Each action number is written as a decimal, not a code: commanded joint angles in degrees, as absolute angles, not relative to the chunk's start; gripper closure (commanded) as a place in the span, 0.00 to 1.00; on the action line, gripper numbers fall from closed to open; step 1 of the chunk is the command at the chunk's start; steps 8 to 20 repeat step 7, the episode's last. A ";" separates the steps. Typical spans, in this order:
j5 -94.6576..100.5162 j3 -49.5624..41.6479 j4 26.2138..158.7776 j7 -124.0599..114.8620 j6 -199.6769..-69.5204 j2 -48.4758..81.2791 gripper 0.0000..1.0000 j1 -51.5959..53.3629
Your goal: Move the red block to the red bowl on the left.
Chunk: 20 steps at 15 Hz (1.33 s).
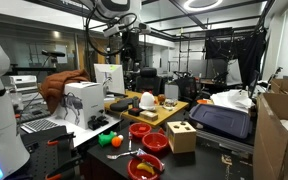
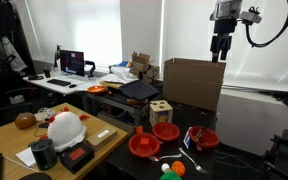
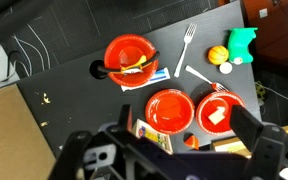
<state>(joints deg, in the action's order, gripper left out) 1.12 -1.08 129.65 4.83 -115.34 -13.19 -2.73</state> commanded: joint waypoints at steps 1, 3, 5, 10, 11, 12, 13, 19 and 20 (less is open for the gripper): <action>0.00 -2.27 128.62 6.58 -113.25 -13.86 0.00 -2.32; 1.02 -1.96 129.45 5.30 -115.20 -13.27 0.00 -2.32; 1.00 -2.21 129.44 5.36 -115.20 -13.27 0.00 -2.37; 0.99 -2.26 129.44 5.36 -115.20 -13.27 0.00 -2.38; 0.99 -2.26 129.44 5.36 -115.20 -13.27 0.00 -2.38; 0.99 -2.26 129.44 5.36 -115.20 -13.27 0.00 -2.38; 0.99 -2.26 129.44 5.36 -115.20 -13.27 0.00 -2.38; 0.99 -2.26 129.44 5.36 -115.20 -13.27 0.00 -2.38; 0.99 -2.26 129.44 5.36 -115.20 -13.27 0.00 -2.38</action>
